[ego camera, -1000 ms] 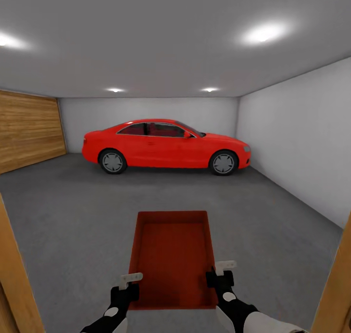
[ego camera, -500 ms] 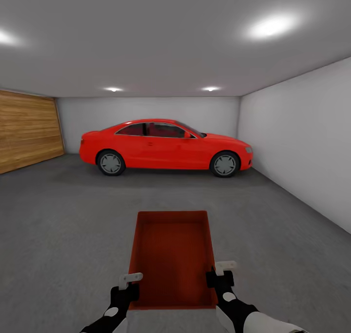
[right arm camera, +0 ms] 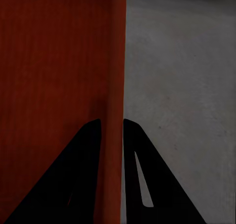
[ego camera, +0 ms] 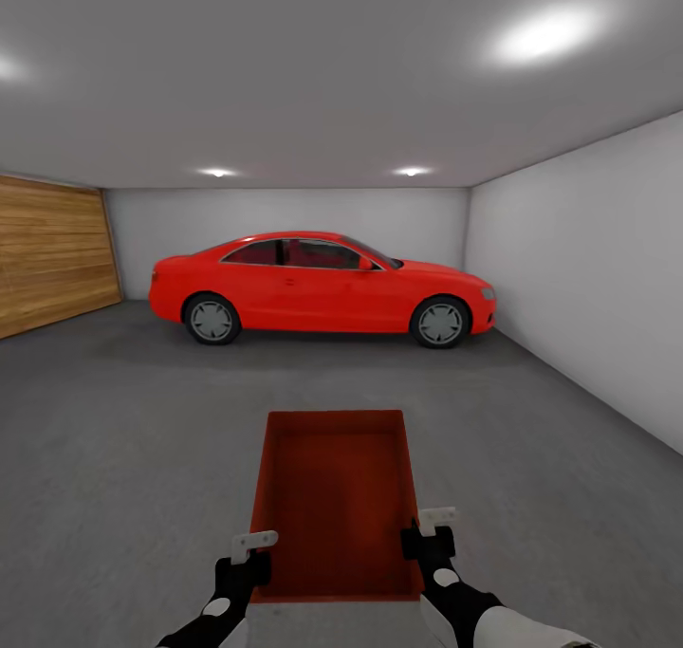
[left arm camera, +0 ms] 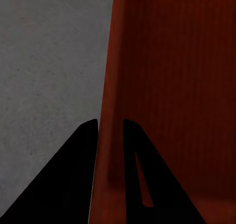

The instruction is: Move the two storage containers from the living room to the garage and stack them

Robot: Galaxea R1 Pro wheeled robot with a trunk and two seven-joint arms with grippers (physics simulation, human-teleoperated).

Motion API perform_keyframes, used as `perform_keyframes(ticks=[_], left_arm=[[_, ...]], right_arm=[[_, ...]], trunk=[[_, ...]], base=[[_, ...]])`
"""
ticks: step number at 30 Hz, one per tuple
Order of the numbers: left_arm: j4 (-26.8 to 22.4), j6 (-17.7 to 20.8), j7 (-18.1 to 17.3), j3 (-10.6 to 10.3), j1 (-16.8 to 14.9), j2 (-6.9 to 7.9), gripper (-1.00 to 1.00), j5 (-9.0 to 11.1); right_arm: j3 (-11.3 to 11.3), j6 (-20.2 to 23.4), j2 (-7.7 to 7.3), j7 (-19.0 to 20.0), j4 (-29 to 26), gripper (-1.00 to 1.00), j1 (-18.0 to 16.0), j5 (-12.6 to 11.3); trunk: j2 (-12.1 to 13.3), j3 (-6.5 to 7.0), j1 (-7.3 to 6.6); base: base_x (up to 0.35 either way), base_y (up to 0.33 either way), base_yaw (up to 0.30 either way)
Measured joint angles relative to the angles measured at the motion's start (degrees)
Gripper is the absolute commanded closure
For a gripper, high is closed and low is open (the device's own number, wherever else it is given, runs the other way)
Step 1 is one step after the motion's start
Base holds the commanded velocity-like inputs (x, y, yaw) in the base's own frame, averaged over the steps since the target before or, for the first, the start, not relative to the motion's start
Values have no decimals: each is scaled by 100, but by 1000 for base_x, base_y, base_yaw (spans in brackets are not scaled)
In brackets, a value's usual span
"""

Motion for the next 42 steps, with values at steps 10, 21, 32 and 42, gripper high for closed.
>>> perform_keyframes(ticks=[10, 21, 32, 42], left_arm=[[0, 1, -1, 1, 0, 0, 100, 0], [1, 11, -4, -4, 0, 0, 100, 10], [1, 8, -3, -4, 0, 0, 100, 5], [2, 0, -6, -1, 0, 0, 100, 9]], right_arm=[[1, 0, 0, 1, 2, 100, -1, -2], [0, 9, 0, 2, 3, 100, 0, -4], [-3, 3, 0, 1, 3, 100, 3, -2], [3, 1, 0, 1, 3, 100, -1, -3]], trunk=[[0, 0, 0], [0, 0, 0], [0, 0, 0], [0, 0, 0]], base=[[321, 0, 0], [321, 0, 0], [321, 0, 0], [321, 0, 0]])
